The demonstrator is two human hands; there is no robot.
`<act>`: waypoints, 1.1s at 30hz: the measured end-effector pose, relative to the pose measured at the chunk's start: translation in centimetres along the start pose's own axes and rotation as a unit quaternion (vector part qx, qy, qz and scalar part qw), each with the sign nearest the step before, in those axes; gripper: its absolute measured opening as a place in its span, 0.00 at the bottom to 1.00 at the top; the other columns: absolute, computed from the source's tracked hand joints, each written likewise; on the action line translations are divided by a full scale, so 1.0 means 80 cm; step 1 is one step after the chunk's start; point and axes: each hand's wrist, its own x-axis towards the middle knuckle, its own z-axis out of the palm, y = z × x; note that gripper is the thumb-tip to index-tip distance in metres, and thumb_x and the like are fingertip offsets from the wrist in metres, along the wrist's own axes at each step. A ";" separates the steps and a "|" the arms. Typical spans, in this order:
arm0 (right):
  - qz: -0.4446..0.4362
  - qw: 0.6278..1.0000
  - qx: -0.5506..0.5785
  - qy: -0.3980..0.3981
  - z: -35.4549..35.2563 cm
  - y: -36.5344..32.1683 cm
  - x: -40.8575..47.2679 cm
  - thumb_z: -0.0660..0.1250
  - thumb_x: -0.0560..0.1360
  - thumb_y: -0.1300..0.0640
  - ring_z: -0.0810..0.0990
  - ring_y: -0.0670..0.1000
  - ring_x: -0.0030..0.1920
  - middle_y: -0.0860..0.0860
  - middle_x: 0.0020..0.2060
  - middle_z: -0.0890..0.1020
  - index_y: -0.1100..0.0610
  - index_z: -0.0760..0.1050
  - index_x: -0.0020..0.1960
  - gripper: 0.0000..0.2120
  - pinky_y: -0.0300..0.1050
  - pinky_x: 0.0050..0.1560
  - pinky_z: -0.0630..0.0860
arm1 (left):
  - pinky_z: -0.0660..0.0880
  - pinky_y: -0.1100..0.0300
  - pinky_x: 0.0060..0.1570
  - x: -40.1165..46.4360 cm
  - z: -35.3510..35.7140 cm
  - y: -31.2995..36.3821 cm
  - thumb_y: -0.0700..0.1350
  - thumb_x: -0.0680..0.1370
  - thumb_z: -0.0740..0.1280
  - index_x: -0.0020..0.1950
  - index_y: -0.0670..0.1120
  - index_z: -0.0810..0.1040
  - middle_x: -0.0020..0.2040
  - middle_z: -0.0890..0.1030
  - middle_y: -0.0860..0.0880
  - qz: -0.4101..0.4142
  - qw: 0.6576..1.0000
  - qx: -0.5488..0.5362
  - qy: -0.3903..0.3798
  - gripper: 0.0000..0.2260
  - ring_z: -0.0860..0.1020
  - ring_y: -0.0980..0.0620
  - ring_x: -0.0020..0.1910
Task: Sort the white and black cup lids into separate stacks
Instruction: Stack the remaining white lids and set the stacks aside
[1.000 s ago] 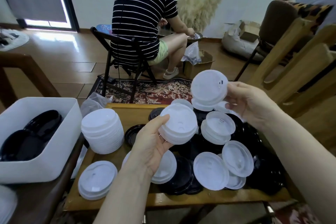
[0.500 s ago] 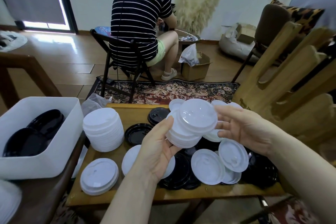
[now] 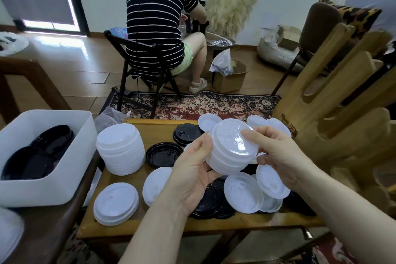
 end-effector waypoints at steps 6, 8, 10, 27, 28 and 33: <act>-0.002 0.999 0.001 -0.048 0.004 0.002 -0.003 0.69 0.75 0.54 0.80 0.45 0.36 0.48 0.33 0.82 0.55 0.76 0.38 0.08 0.43 0.42 0.79 | 0.82 0.47 0.53 0.000 0.001 0.001 0.50 0.75 0.64 0.65 0.42 0.79 0.62 0.82 0.42 -0.025 0.998 -0.055 -0.002 0.21 0.80 0.42 0.62; 0.017 0.997 0.007 -0.070 0.008 0.003 -0.007 0.68 0.76 0.52 0.81 0.48 0.37 0.51 0.37 0.82 0.58 0.77 0.44 0.09 0.41 0.35 0.78 | 0.83 0.48 0.49 -0.001 0.002 0.002 0.49 0.76 0.63 0.65 0.40 0.79 0.62 0.82 0.41 -0.030 0.997 -0.071 0.000 0.20 0.80 0.41 0.62; 0.025 0.997 0.010 -0.066 0.010 0.005 -0.010 0.68 0.75 0.50 0.80 0.52 0.38 0.54 0.41 0.81 0.60 0.75 0.53 0.14 0.44 0.34 0.77 | 0.83 0.50 0.45 -0.002 0.003 0.002 0.49 0.76 0.63 0.65 0.40 0.78 0.62 0.82 0.40 -0.033 0.997 -0.075 0.000 0.21 0.81 0.42 0.60; 0.001 0.991 0.055 -0.123 0.005 0.019 -0.009 0.71 0.68 0.53 0.80 0.52 0.38 0.55 0.44 0.83 0.60 0.75 0.62 0.25 0.43 0.36 0.78 | 0.84 0.53 0.43 0.001 0.004 -0.001 0.44 0.69 0.69 0.62 0.39 0.79 0.54 0.85 0.41 0.019 0.999 0.006 0.038 0.22 0.84 0.44 0.51; 0.002 0.991 0.055 -0.123 0.006 0.020 -0.009 0.71 0.68 0.53 0.80 0.52 0.38 0.56 0.44 0.83 0.60 0.74 0.62 0.25 0.44 0.36 0.79 | 0.84 0.53 0.42 0.001 0.006 -0.001 0.45 0.69 0.69 0.62 0.40 0.79 0.55 0.85 0.41 0.021 0.999 0.017 0.041 0.22 0.84 0.43 0.52; 0.006 0.992 0.040 -0.118 0.005 0.015 -0.007 0.70 0.74 0.56 0.81 0.52 0.41 0.57 0.48 0.82 0.58 0.73 0.64 0.19 0.44 0.39 0.79 | 0.82 0.56 0.36 0.006 0.010 0.000 0.39 0.72 0.70 0.61 0.41 0.79 0.54 0.85 0.41 0.037 0.996 0.009 0.076 0.17 0.85 0.46 0.47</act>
